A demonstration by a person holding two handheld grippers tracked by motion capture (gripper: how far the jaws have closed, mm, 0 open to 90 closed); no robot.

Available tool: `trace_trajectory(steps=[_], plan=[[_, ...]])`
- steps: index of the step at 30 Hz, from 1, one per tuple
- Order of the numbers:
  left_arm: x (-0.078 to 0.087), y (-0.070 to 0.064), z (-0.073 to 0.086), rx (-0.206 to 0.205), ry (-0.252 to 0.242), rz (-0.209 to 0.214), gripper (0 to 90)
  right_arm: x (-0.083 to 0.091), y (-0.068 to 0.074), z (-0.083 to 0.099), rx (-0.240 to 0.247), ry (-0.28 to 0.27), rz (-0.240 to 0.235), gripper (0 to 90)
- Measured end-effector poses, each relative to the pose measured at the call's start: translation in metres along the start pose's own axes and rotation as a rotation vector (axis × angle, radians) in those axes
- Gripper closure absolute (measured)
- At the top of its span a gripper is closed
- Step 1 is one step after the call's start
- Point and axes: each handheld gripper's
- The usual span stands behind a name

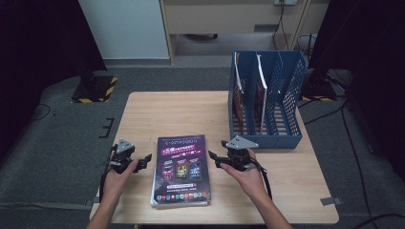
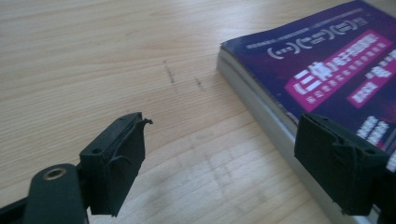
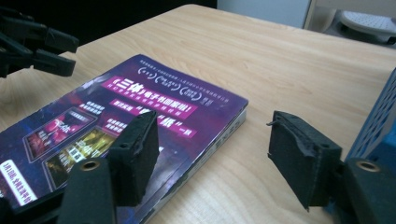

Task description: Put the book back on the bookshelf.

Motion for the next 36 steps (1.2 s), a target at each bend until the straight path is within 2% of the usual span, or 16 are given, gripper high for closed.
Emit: trace_trajectory(steps=[5, 8, 11, 14, 18, 25, 31, 36], plan=[[0.004, -0.014, -0.006, -0.036, -0.032, 0.046, 19.7, 0.0, 0.004, 0.006, 0.013, 0.019, -0.001, 43.4], [0.004, -0.025, -0.01, -0.072, -0.031, 0.073, 27.8, 0.0, 0.002, 0.009, 0.001, 0.031, -0.002, 46.0], [0.0, -0.033, -0.011, -0.075, -0.016, 0.104, 36.4, -0.001, -0.002, 0.012, -0.007, 0.051, 0.009, 47.0], [-0.006, -0.036, -0.01, -0.089, 0.008, 0.1, 39.1, -0.001, -0.004, 0.014, -0.019, 0.061, 0.009, 46.1], [-0.013, -0.038, -0.009, -0.073, 0.024, 0.125, 44.7, -0.002, -0.003, 0.016, -0.013, 0.076, -0.004, 42.4], [-0.019, -0.04, -0.007, -0.084, 0.056, 0.139, 47.6, -0.004, -0.001, 0.017, -0.01, 0.093, -0.017, 38.1], [-0.021, -0.039, -0.007, -0.063, 0.052, 0.154, 47.5, -0.005, 0.0, 0.018, -0.011, 0.107, -0.025, 35.2], [-0.024, -0.042, -0.008, -0.076, 0.045, 0.155, 47.0, -0.009, 0.002, 0.021, -0.01, 0.138, -0.034, 31.3]])
Point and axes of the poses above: each handheld gripper's, and its own axes: x roughly backward along the jaws, z roughly out of its underside, y roughly to its left, and after that the axes turned 6 degrees about -x, right-handed
